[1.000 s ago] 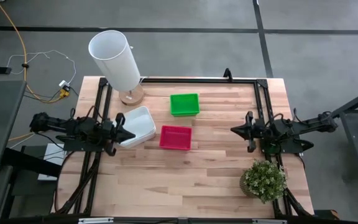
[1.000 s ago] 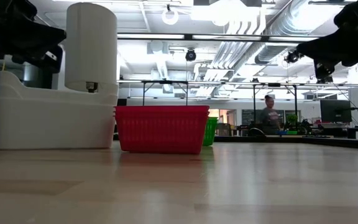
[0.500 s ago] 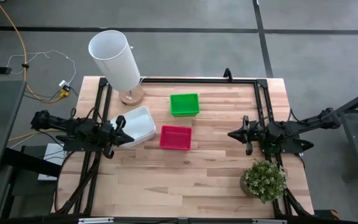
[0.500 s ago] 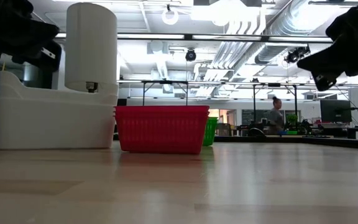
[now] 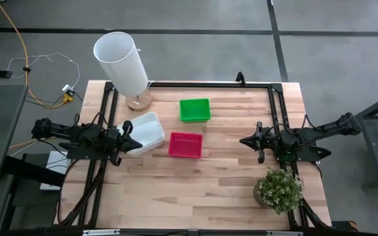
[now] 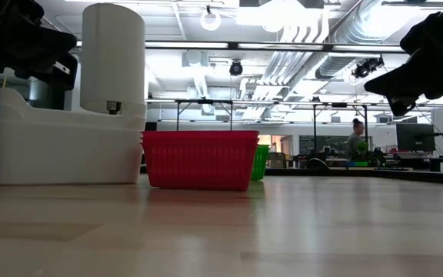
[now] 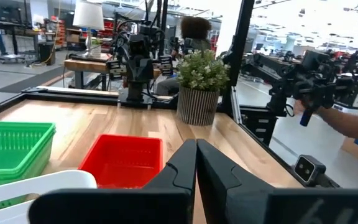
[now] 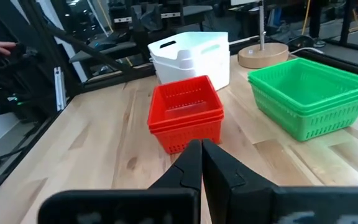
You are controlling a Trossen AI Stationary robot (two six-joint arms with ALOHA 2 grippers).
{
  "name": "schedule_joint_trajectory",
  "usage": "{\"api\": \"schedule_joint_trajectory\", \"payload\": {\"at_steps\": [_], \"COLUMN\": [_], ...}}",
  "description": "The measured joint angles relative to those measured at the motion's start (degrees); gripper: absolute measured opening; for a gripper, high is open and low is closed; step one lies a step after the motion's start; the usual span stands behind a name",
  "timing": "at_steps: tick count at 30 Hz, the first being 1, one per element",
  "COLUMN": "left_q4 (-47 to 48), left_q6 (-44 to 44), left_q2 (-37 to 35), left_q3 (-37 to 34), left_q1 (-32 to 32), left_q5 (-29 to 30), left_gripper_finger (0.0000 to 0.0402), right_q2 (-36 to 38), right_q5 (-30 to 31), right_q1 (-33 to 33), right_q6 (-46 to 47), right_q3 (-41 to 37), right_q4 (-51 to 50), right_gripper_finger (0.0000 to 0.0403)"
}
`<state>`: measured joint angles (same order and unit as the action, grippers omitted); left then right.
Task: Stack baskets by color
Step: Return to Home Position
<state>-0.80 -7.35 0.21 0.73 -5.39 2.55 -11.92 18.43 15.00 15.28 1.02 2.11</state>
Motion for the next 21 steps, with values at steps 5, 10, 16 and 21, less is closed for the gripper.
{"api": "schedule_joint_trajectory", "payload": {"at_steps": [5,10,16,21], "left_q4": [0.0,0.0,0.0,0.0], "left_q6": [0.0,0.0,0.0,0.0], "left_q2": [0.0,0.0,0.0,0.0], "left_q3": [0.0,0.0,0.0,0.0], "left_q1": [0.0,0.0,0.0,-0.9], "left_q5": [0.0,0.0,0.0,0.0], "left_gripper_finger": [0.0,0.0,0.0001,0.0001], "right_q2": [0.0,0.0,2.3,11.9], "right_q5": [0.3,0.1,-0.2,-2.4], "right_q1": [0.0,0.0,-0.1,-3.7], "right_q6": [-1.9,-2.6,-2.9,-2.4], "right_q3": [0.0,0.0,0.0,-0.1], "right_q4": [0.1,0.1,0.0,0.2], "right_gripper_finger": [0.0,0.0,0.0,0.0]}}
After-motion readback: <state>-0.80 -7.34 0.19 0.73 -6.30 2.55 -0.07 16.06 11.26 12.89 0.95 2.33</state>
